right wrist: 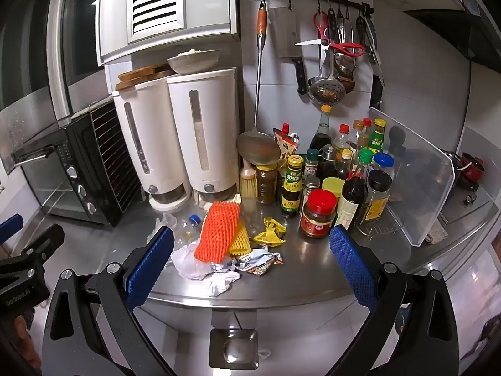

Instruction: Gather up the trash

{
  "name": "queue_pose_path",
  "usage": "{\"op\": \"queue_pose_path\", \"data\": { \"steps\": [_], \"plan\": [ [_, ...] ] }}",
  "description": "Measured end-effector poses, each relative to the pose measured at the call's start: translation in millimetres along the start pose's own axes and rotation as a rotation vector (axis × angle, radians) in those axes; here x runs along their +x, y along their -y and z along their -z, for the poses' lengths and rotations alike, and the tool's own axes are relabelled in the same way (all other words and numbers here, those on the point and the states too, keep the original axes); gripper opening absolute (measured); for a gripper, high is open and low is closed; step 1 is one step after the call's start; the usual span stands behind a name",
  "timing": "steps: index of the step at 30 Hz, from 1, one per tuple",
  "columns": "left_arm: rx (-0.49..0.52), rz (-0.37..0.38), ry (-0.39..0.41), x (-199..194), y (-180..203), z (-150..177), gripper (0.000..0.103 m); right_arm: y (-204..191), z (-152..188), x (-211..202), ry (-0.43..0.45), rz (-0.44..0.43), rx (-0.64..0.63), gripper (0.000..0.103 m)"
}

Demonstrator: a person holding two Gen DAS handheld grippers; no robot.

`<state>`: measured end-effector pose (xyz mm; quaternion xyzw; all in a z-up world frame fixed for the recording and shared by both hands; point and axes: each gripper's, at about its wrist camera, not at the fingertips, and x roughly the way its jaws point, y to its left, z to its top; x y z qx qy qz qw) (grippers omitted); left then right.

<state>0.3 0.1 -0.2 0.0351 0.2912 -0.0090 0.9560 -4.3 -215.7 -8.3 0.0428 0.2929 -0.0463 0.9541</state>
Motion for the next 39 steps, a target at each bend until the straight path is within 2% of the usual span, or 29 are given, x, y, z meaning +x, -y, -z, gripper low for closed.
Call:
{"op": "queue_pose_path", "data": {
  "steps": [17, 39],
  "plan": [
    [-0.002, -0.003, 0.005, -6, 10, 3, 0.095, -1, -1, 1, -0.012, -0.001, -0.010, 0.100],
    [0.000, 0.001, 0.003, 2, 2, -4, 0.095, -7, -6, 9, -0.016, -0.005, -0.011, 0.100]
  ]
}}
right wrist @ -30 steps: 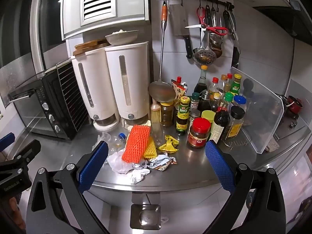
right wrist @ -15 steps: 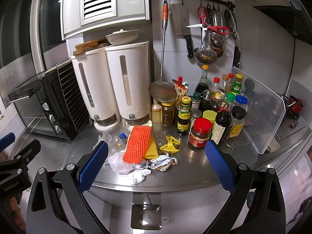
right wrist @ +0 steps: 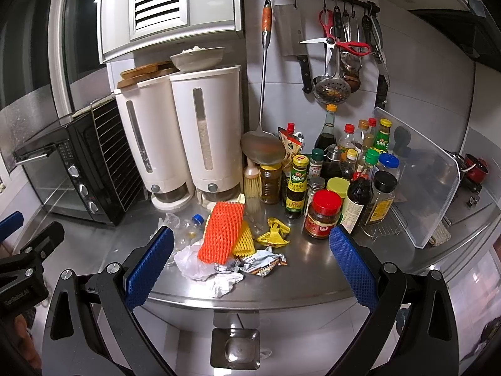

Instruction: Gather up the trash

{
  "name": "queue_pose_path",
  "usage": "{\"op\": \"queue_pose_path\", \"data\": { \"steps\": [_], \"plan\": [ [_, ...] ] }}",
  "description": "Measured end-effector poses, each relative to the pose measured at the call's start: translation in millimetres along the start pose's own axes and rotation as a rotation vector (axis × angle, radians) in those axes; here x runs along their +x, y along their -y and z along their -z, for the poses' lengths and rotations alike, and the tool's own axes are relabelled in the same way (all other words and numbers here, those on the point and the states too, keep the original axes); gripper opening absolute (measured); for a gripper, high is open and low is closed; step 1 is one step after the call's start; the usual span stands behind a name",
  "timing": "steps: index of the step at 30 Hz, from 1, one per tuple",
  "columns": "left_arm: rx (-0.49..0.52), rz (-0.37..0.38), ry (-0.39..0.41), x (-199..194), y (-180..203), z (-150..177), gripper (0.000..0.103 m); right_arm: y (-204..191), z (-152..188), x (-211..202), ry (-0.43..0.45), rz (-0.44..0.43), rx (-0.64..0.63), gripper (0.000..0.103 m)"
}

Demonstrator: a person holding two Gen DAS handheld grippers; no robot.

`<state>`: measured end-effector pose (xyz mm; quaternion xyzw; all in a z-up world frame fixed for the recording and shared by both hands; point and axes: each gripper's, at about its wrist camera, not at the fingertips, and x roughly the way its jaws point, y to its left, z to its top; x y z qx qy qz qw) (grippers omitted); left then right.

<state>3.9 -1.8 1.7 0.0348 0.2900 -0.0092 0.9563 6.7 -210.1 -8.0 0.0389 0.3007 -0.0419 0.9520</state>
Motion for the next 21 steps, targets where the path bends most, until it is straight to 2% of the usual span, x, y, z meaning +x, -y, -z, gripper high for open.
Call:
{"op": "queue_pose_path", "data": {
  "steps": [21],
  "plan": [
    [-0.003, 0.003, -0.003, 0.8, -2.8, -2.0, 0.095, -1.9, 0.9, 2.9, -0.004, -0.002, 0.000, 0.100]
  ]
}}
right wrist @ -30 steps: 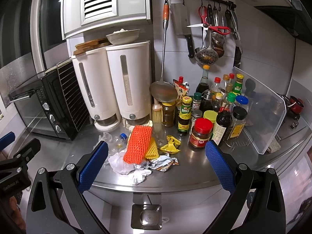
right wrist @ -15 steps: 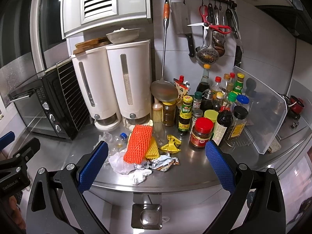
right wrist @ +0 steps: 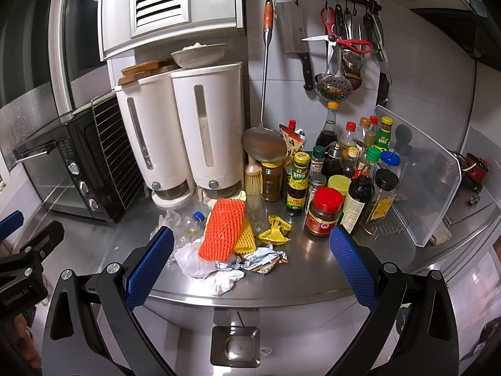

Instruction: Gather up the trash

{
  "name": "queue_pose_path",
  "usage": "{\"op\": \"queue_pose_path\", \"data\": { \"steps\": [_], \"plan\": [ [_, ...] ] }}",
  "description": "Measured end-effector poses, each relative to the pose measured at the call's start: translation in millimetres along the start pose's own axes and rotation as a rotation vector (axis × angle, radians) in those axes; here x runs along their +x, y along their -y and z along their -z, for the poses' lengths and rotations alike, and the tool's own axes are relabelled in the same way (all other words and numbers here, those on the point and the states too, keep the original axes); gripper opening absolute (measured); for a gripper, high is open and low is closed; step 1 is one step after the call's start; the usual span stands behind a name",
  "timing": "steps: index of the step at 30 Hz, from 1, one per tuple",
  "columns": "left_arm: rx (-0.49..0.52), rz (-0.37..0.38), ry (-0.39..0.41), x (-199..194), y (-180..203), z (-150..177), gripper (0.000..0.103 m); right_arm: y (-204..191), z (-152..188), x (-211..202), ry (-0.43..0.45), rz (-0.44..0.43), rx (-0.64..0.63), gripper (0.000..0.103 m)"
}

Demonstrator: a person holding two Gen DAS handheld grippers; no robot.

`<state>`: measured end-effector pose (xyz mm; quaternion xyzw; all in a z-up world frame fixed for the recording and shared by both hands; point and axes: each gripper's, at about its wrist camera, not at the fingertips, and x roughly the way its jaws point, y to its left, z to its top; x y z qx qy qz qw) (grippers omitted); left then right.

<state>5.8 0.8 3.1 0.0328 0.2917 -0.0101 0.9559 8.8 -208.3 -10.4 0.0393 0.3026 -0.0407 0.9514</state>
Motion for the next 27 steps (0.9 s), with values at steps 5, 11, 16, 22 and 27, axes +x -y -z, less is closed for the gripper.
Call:
{"op": "queue_pose_path", "data": {
  "steps": [5, 11, 16, 22, 27],
  "plan": [
    [0.000, 0.001, 0.000, 1, 0, -2, 0.095, 0, 1, 1, 0.002, -0.001, 0.002, 0.100],
    [0.001, -0.003, -0.001, 0, 1, 1, 0.095, 0, 2, 0, 0.003, 0.001, 0.005, 0.100],
    [-0.001, -0.005, -0.001, -1, 1, 2, 0.095, 3, 4, -2, 0.007, 0.000, 0.010, 0.100],
    [-0.002, -0.005, -0.006, 1, -1, 5, 0.095, 5, 2, 1, -0.001, -0.005, 0.014, 0.100],
    [-0.003, -0.002, -0.026, 11, -2, 5, 0.095, 7, 0, 10, -0.021, -0.009, 0.031, 0.100]
  ]
}}
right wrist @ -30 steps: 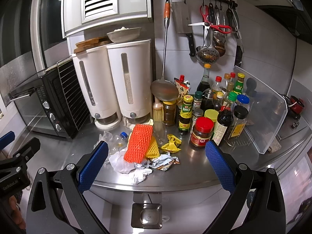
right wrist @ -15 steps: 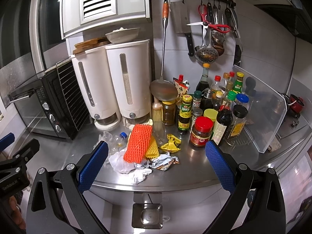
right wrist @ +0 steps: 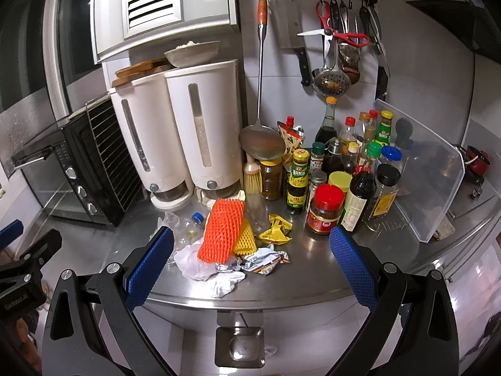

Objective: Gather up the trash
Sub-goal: 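Grasp the white tissue with the left tool while the right tool grasps the orange foam net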

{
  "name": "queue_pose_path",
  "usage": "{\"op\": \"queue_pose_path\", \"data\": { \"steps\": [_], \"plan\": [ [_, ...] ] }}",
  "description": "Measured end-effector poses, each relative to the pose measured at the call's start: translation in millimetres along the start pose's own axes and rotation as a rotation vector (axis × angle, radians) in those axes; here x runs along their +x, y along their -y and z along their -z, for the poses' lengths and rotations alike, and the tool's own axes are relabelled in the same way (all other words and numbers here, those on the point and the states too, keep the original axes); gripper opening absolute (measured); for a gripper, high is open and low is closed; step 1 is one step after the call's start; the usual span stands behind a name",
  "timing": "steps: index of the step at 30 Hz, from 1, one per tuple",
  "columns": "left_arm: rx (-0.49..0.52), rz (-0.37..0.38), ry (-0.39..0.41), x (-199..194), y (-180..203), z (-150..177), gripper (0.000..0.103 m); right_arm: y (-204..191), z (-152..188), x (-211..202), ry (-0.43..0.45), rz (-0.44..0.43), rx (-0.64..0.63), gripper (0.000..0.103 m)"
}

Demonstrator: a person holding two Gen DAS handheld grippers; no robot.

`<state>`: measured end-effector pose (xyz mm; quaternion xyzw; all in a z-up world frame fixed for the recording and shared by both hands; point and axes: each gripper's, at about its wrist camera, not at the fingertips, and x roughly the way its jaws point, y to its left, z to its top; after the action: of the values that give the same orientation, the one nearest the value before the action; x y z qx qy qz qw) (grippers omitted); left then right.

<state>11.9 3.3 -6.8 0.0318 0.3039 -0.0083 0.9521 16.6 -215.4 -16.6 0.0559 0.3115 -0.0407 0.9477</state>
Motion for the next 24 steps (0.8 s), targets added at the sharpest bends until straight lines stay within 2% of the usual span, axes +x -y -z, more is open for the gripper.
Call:
{"op": "queue_pose_path", "data": {
  "steps": [6, 13, 20, 24],
  "plan": [
    [0.047, -0.008, -0.020, 22, 4, 0, 0.095, 3, -2, 23, -0.047, -0.035, 0.029, 0.100],
    [0.074, 0.017, -0.104, 65, 6, 12, 0.095, -1, -1, 68, -0.119, -0.035, 0.022, 0.100],
    [0.111, 0.069, -0.163, 103, 15, 26, 0.095, -2, -1, 123, -0.217, -0.048, 0.045, 0.100],
    [0.113, 0.109, -0.203, 126, 17, 36, 0.095, -6, -2, 146, -0.240, -0.061, 0.046, 0.100]
  ]
}}
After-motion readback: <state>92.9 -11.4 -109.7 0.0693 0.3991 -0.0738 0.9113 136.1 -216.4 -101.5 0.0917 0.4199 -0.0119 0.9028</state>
